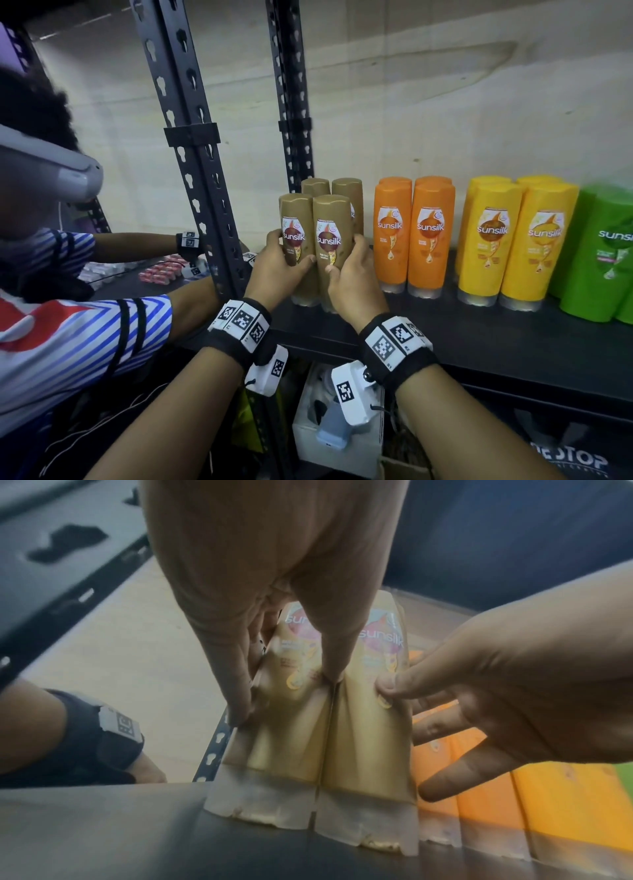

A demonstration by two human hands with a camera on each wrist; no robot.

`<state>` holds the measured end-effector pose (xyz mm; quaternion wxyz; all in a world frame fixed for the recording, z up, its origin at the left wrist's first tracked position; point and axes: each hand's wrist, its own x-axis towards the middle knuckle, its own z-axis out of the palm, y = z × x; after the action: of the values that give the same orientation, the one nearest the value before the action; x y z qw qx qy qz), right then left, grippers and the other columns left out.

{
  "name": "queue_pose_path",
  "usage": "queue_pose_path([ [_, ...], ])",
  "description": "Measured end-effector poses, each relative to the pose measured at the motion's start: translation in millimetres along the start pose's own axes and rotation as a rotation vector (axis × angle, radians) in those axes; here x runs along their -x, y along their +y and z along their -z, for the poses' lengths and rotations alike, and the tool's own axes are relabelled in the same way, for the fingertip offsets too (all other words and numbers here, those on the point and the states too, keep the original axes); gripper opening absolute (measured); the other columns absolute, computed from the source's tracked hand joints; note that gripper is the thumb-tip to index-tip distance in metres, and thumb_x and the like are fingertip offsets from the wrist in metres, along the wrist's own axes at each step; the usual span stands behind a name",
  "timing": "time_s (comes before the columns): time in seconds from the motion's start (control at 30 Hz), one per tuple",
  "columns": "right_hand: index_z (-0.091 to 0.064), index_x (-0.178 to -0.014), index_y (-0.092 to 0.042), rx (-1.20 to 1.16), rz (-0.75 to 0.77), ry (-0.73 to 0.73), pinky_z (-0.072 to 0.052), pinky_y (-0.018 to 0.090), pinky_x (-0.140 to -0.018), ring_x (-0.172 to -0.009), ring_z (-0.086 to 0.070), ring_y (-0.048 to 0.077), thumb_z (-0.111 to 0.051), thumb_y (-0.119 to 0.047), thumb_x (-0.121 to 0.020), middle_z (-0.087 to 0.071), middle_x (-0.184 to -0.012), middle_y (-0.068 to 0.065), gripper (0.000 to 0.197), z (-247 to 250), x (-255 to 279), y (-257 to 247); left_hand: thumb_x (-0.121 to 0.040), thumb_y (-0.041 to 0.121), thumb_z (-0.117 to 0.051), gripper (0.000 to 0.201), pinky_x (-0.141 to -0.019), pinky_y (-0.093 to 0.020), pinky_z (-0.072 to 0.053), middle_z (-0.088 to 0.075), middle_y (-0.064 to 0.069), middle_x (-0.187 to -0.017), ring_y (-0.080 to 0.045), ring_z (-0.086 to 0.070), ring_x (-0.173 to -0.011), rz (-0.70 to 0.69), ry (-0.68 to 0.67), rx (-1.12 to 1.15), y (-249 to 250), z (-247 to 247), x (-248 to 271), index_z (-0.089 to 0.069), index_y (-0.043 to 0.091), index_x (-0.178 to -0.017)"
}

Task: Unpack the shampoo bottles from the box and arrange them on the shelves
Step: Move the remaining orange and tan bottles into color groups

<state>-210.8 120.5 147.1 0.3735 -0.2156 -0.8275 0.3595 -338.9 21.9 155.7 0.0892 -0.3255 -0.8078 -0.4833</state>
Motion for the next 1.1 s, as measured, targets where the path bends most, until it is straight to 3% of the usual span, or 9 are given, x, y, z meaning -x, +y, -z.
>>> queue_pose_path([
  [0.13,-0.018,-0.155,-0.014,0.009,-0.081,-0.022,-0.044,0.037,-0.104,-0.135,-0.047,0.030,-0.062,-0.015,-0.099,-0.037,-0.151,0.014,0.072,-0.1,-19.0,-0.6,-0.086,0.034,-0.081,0.074,-0.091,-0.033,-0.051,-0.067,-0.005,-0.129,-0.023,-0.066,-0.115,0.041,-0.001,0.021,1.0,-12.3,-13.7,-0.040,0.016,-0.145],
  [0.3,-0.016,-0.153,-0.017,0.016,-0.159,-0.047,-0.051,0.045,-0.100,-0.128,-0.054,0.032,-0.061,-0.012,-0.098,-0.045,-0.147,0.013,0.072,-4.0,-39.9,-2.7,-0.087,0.030,-0.080,0.073,-0.103,-0.041,-0.051,-0.067,-0.009,-0.131,-0.029,-0.063,-0.121,0.069,0.016,0.036,4.8,-25.8,-30.4,-0.039,0.014,-0.146],
  [0.47,-0.017,-0.151,-0.020,0.042,-0.209,-0.049,-0.051,0.050,-0.103,-0.130,-0.052,0.032,-0.065,-0.015,-0.096,-0.042,-0.146,0.011,0.073,-4.7,-52.1,-0.9,-0.089,0.029,-0.078,0.068,-0.093,-0.032,-0.048,-0.067,-0.009,-0.129,-0.029,-0.064,-0.118,0.089,0.013,0.036,6.2,-35.7,-39.5,-0.041,0.015,-0.144],
  [0.67,-0.017,-0.150,-0.018,0.054,-0.220,-0.062,-0.050,0.050,-0.105,-0.130,-0.052,0.034,-0.067,-0.011,-0.093,-0.044,-0.145,0.014,0.075,-5.4,-58.1,0.7,-0.090,0.030,-0.077,0.069,-0.103,-0.042,-0.050,-0.066,-0.008,-0.132,-0.031,-0.062,-0.122,0.123,-0.024,0.028,5.9,-38.2,-50.3,-0.040,0.019,-0.146],
  [0.8,-0.015,-0.150,-0.017,0.079,-0.232,-0.084,-0.052,0.046,-0.103,-0.128,-0.056,0.034,-0.066,-0.013,-0.095,-0.049,-0.142,0.015,0.075,-3.7,-63.8,3.2,-0.091,0.030,-0.076,0.070,-0.096,-0.031,-0.044,-0.065,-0.004,-0.134,-0.028,-0.062,-0.123,0.143,-0.024,0.046,1.1,-40.6,-54.6,-0.037,0.021,-0.149],
  [0.93,-0.012,-0.151,-0.019,0.072,-0.230,-0.077,-0.052,0.048,-0.103,-0.127,-0.057,0.034,-0.065,-0.014,-0.095,-0.050,-0.143,0.015,0.077,-6.0,-65.5,6.9,-0.092,0.026,-0.075,0.071,-0.106,-0.047,-0.051,-0.063,-0.005,-0.135,-0.028,-0.062,-0.123,0.170,-0.049,0.125,-2.1,-43.3,-55.7,-0.034,0.023,-0.150],
  [1.1,-0.012,-0.151,-0.020,0.069,-0.220,-0.058,-0.053,0.047,-0.101,-0.125,-0.059,0.033,-0.063,-0.016,-0.097,-0.052,-0.142,0.014,0.074,-6.6,-65.7,8.6,-0.093,0.026,-0.074,0.071,-0.096,-0.034,-0.047,-0.062,-0.007,-0.138,-0.028,-0.062,-0.123,0.178,-0.044,0.127,-0.7,-43.5,-55.6,-0.032,0.022,-0.150],
])
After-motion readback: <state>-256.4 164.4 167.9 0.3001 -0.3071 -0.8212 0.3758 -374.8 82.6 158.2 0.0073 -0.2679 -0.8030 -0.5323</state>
